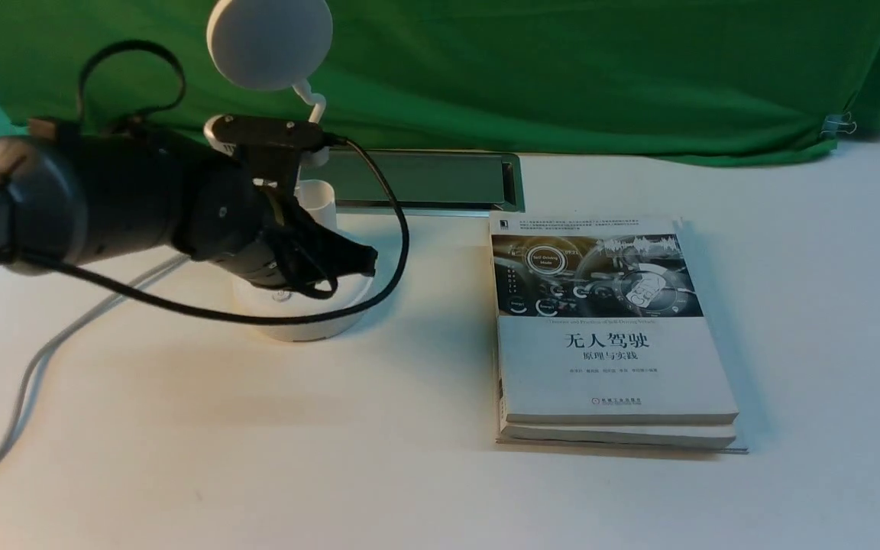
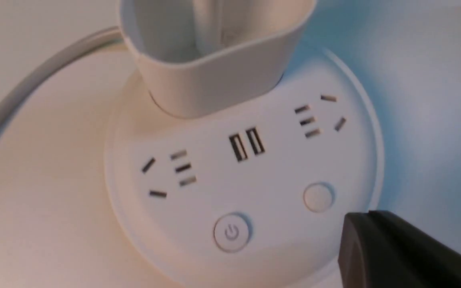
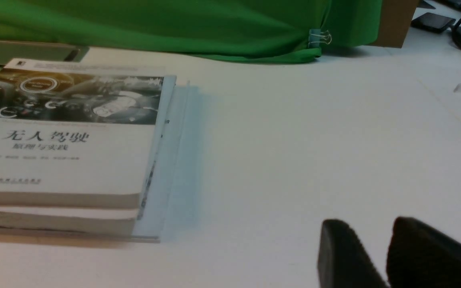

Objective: Turn on the desk lamp on the white desktop with your hand.
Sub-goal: 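Press the power button on the lamp base to turn the lamp on with the left gripper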

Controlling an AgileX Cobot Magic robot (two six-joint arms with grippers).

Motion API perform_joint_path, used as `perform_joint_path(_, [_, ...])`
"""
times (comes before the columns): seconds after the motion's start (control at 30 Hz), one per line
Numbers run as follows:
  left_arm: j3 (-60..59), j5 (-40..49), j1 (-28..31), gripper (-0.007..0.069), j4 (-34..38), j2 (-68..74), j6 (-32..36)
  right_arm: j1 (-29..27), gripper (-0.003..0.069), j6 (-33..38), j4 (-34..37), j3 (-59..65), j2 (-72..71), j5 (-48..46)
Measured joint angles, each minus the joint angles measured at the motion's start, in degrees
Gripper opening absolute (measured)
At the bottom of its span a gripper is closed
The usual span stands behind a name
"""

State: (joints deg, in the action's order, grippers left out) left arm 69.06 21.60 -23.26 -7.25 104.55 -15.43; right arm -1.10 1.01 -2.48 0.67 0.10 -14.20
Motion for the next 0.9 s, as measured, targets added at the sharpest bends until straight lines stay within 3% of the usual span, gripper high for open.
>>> perform_joint_path(0.3, [1.0, -5.2, 0.0, 0.0001, -2.8, 4.4, -3.2, 0.0, 0.0238, 0.0, 0.0, 0.0, 0.0, 0.0])
perform_joint_path(0.9, [1.0, -5.8, 0.0, 0.0001, -4.4, 6.5, -4.4, 0.0, 0.0238, 0.0, 0.0, 0.0, 0.0, 0.0])
